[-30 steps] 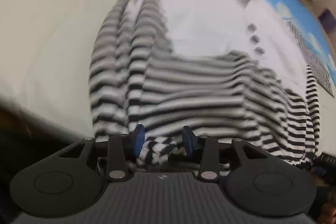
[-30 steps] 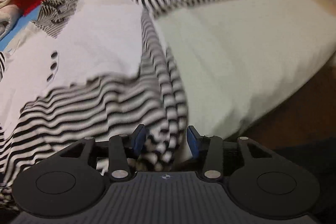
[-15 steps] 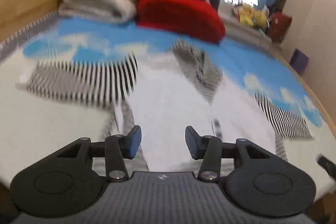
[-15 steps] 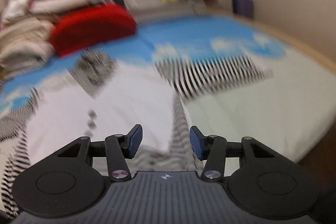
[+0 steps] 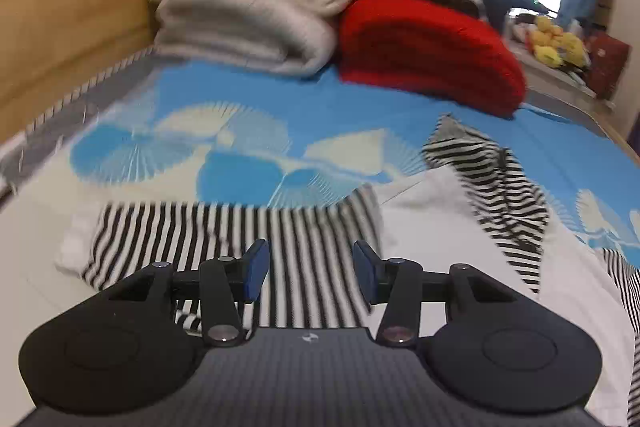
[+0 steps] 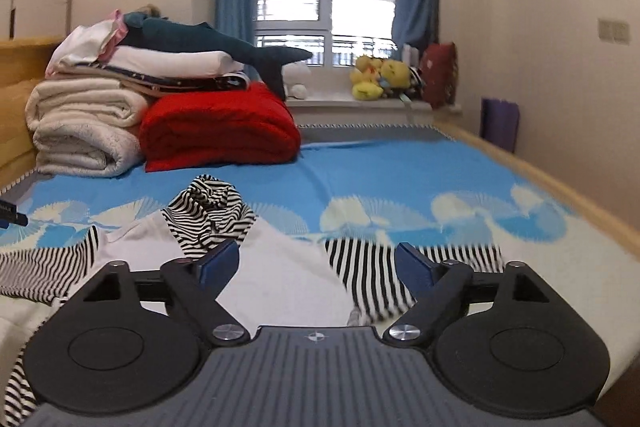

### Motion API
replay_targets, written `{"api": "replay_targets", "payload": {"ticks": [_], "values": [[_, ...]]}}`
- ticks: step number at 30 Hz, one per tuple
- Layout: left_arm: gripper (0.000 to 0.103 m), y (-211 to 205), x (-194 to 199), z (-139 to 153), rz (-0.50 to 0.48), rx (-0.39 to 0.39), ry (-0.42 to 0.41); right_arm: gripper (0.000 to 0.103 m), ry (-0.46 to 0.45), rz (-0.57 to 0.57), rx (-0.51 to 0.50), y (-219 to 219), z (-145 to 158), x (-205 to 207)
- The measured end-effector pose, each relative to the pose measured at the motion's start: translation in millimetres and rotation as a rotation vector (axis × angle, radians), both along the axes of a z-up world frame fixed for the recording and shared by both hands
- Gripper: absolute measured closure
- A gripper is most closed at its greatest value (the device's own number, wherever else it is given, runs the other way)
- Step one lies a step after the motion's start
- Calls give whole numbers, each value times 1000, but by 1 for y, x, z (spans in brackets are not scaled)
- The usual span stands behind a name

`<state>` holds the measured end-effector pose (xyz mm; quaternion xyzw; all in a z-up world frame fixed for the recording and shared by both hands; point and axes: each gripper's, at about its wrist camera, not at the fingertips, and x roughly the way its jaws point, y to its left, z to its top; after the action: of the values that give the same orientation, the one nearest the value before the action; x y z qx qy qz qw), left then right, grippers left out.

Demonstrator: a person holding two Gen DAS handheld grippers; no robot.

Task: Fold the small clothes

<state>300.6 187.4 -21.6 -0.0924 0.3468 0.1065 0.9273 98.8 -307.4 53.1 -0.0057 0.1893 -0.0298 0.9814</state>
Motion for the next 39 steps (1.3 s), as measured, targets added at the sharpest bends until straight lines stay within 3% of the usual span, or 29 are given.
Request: {"api": "replay_targets", "payload": {"ticks": [3,9,15,18,21,25,30,33,35,37,39], "values": [[52,19,8,-19,25,-41,49,3,-2,15,-36,9,0,27],[52,37,16,-39,29,-27,94,3,33,52,2,40,-12,92],[40,67,19,-53,89,-123,138,3,43,137,42,76,-14,154],[34,95,18,-63,181,-187,163,3,72,188,71,88,-22,178],[34,137,15,-78,321,-279,189,3,161,208,129,92,-37,195],[34,188,5,-96,496,-395,197,4,193,214,95,99,-42,203],[34,225,-4,-112,642,-495,192,20,188,208,38,95,-43,205],[44,227,-2,-108,662,-465,172,23,205,188,52,85,-45,206],[99,225,0,-107,666,-432,190,24,208,172,54,79,-46,206],[99,217,-1,-99,687,-379,186,25,214,159,50,76,-47,205],[99,194,2,-75,657,-284,140,34,225,148,46,73,-48,204]]}}
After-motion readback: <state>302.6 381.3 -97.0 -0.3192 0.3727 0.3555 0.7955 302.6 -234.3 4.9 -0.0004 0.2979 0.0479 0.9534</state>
